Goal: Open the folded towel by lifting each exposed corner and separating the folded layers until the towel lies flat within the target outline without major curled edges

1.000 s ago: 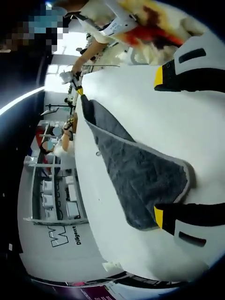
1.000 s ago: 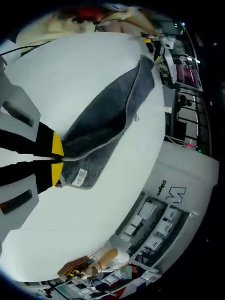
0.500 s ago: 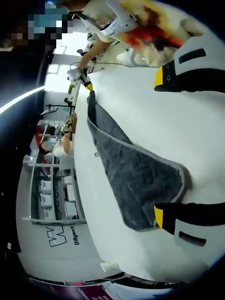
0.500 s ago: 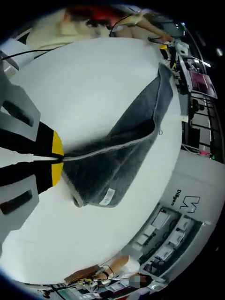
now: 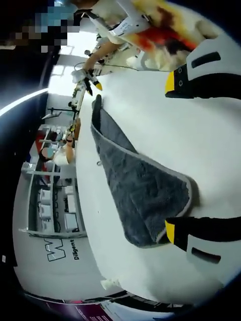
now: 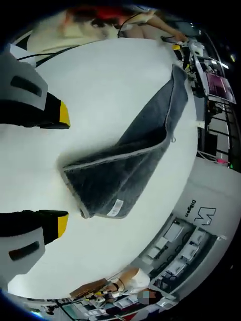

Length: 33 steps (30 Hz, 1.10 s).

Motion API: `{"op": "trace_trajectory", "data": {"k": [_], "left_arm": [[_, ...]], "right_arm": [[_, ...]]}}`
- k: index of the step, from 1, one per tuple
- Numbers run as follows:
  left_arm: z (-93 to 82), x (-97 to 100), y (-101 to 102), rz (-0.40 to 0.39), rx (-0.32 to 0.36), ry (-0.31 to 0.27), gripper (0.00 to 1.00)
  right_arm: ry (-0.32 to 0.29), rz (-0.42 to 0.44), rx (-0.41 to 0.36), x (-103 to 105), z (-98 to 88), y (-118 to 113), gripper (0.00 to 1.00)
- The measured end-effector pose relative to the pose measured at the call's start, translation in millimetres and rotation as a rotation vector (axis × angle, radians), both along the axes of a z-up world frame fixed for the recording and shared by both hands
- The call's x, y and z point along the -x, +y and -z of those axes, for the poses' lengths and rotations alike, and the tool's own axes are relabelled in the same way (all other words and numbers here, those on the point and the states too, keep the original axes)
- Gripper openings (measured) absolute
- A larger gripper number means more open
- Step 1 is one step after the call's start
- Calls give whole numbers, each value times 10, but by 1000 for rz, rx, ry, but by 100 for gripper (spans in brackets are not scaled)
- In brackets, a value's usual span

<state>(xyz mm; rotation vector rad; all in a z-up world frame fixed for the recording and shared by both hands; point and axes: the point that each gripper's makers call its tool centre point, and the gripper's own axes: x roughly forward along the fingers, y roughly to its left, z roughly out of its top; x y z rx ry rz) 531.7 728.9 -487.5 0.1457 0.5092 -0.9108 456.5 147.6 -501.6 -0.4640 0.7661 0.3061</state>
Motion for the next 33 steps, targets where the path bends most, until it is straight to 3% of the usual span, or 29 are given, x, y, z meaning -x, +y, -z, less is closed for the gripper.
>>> {"op": "trace_trajectory", "data": {"k": [4,7,14,17,20,24,28,33], "left_arm": [[-4,2,-3,-18,2,3,96],[-2,8,-1,-28,-7,3,96],[62,-52,110,-103,-68,-5,89],[113,-67,160,-139,-78,2,75],[132,-89,222,-186,-55,14,63],[186,-136,290,-259,7,66,60],[269,-134,303,-252,-20,66,45],[276,-212,306,-272,27,78,27]], "right_arm": [[-1,-11,6,62,-38,100,92],[-10,-21,9,75,-80,142,99],[-31,-53,5,104,-165,281,99],[-45,-50,-8,87,-188,304,99],[-45,-48,-10,90,-174,311,97],[-32,-45,-1,101,-132,302,96],[-36,-39,-6,89,-133,289,93],[-46,-32,0,69,-145,263,88]]}}
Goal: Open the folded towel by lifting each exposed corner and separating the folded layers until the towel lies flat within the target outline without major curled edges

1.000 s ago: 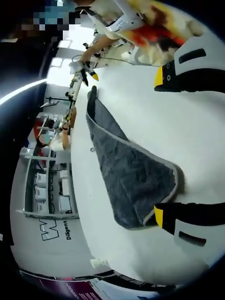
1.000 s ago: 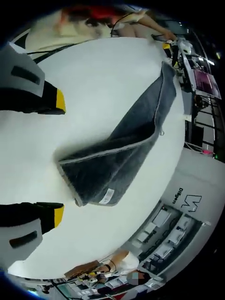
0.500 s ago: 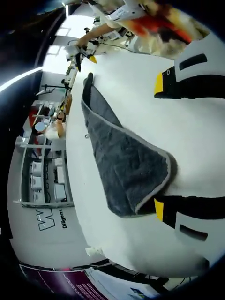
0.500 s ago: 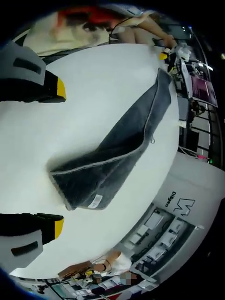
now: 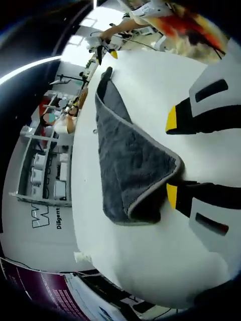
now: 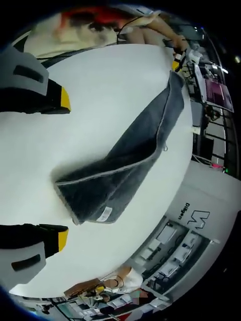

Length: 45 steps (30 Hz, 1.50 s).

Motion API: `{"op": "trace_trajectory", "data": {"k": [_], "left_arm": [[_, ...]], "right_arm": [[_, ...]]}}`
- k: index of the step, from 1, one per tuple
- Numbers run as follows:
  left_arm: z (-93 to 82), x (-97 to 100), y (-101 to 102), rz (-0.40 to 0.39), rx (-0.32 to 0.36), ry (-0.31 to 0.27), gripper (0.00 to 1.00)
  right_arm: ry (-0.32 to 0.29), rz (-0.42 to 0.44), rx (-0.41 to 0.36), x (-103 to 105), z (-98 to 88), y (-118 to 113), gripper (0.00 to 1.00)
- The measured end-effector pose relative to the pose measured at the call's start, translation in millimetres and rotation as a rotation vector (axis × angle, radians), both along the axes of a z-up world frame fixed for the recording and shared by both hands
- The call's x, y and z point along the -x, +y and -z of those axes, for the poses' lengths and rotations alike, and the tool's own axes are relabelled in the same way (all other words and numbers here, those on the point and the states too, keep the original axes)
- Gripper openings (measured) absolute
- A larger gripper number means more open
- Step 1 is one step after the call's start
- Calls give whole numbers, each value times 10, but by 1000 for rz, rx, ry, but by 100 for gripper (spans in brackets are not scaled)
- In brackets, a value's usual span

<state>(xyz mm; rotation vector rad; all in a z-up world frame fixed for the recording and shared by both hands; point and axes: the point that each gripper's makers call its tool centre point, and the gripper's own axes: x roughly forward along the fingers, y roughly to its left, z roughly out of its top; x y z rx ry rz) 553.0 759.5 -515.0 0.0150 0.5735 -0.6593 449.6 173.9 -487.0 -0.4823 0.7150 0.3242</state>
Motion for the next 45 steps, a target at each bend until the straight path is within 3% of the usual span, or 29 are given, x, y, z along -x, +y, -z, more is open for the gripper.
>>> {"op": "trace_trajectory", "data": {"k": [4,9,13,18,23,26,28,29,36,45], "left_arm": [[41,-48,-3,-8,2,6,20],[39,-94,11,-33,26,5,4],[6,-87,-15,-36,70,10,2],[-17,-83,-31,-45,93,11,2],[0,-72,-51,-37,87,11,2],[7,-59,-46,-33,81,10,2],[-1,-69,-29,-34,79,5,2],[-4,-76,-18,-35,78,4,2],[-51,-62,-4,-35,77,-6,2],[-223,-35,61,-44,93,-47,2]], "right_arm": [[4,-27,-31,-4,31,71,74],[5,-13,-3,-31,70,13,67],[3,6,-2,-34,86,-53,63],[-29,19,27,-124,102,-114,42],[-26,23,19,-232,200,-146,34],[-32,15,45,-286,243,-168,19],[-39,11,59,-315,265,-179,3],[-41,11,60,-326,268,-188,0],[-57,10,31,-278,232,-167,0],[-102,43,44,-98,39,-261,0]]}}
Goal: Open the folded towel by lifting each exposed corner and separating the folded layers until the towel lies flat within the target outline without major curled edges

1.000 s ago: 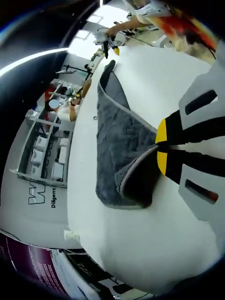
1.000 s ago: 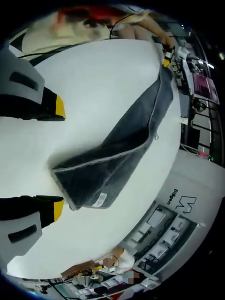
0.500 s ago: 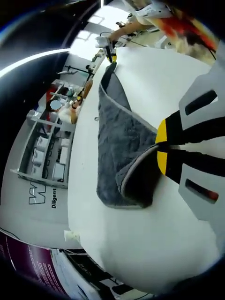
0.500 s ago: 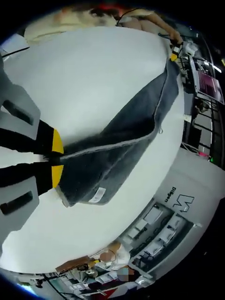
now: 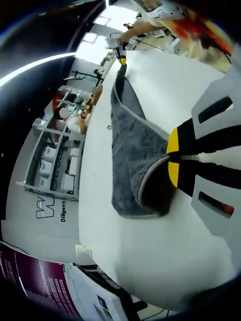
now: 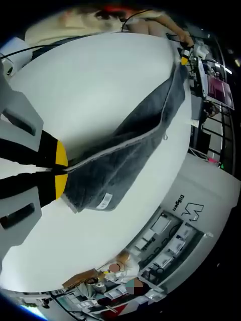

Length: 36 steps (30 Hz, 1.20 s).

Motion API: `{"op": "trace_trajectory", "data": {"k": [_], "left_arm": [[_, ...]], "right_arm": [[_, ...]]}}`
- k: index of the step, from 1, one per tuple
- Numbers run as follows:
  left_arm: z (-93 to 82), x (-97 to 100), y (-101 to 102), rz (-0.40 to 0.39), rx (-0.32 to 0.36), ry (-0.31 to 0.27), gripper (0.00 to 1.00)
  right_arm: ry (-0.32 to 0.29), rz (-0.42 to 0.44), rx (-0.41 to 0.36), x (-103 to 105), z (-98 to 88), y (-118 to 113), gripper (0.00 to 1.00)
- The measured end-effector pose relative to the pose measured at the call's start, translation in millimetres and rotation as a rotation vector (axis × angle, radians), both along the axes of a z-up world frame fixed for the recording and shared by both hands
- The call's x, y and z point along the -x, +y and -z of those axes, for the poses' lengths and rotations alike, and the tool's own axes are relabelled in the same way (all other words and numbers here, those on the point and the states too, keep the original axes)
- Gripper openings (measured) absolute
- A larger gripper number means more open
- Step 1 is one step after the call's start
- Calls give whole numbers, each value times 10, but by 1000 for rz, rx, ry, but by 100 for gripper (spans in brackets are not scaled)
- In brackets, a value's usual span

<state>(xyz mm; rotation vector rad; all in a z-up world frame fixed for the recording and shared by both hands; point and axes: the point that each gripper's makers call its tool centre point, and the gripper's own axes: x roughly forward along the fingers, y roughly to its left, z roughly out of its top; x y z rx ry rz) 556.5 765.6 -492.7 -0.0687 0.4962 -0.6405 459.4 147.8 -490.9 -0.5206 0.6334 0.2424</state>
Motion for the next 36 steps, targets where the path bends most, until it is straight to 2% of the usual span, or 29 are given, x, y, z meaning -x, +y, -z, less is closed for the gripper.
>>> {"op": "trace_trajectory", "data": {"k": [7,13,16,21,36], "left_arm": [[-148,44,76,-19,24,-30,1],[-338,130,127,-26,98,-51,1],[-385,185,184,-39,109,-54,1],[-397,300,266,-54,102,-43,1],[-250,730,313,-16,41,36,1]], "right_arm": [[-31,39,-11,102,-111,-110,0],[-58,67,-31,200,-183,-178,0],[-64,76,-34,254,-192,-203,0],[-60,85,-34,355,-194,-249,0],[21,64,-9,744,-8,-284,0]]}}
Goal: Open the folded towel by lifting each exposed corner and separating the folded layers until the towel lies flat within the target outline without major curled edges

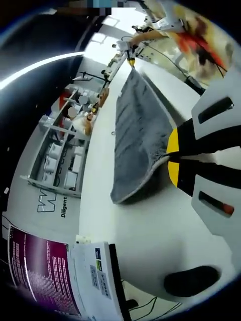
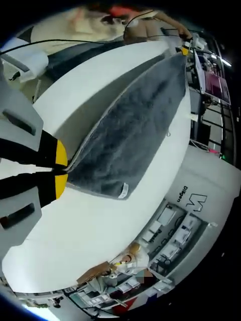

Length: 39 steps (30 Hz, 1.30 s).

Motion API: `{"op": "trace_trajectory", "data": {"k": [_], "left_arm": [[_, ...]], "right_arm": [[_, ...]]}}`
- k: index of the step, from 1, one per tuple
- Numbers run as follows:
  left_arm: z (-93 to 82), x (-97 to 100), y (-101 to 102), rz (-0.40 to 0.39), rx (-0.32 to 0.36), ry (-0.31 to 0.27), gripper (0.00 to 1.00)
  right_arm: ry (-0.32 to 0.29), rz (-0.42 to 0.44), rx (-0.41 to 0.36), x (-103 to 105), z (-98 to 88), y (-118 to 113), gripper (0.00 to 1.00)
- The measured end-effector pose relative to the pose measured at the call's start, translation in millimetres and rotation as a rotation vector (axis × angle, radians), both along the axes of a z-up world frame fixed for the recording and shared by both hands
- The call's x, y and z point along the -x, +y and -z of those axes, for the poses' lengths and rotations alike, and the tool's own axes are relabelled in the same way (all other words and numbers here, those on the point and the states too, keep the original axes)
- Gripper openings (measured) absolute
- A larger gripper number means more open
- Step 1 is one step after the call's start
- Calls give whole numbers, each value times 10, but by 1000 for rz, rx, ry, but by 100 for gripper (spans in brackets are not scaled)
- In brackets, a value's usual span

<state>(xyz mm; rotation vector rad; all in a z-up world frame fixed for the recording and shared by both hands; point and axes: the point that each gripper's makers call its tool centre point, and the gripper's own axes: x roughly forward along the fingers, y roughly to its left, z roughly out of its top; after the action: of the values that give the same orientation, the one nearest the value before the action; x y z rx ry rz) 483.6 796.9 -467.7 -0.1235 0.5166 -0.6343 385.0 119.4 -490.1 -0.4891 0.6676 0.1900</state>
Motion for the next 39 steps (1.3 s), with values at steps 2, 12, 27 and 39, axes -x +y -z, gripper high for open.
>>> {"op": "trace_trajectory", "data": {"k": [2,12,27,39], "left_arm": [[39,36,13,5,-8,15,1],[369,227,44,40,-146,106,2],[78,66,-144,104,-174,-124,97],[-78,-111,-724,228,-100,-150,100]], "right_arm": [[19,-4,4,60,48,-5,0],[102,-25,21,276,237,18,0],[44,25,-58,287,-27,33,75],[8,-85,-146,-126,-170,557,99]]}}
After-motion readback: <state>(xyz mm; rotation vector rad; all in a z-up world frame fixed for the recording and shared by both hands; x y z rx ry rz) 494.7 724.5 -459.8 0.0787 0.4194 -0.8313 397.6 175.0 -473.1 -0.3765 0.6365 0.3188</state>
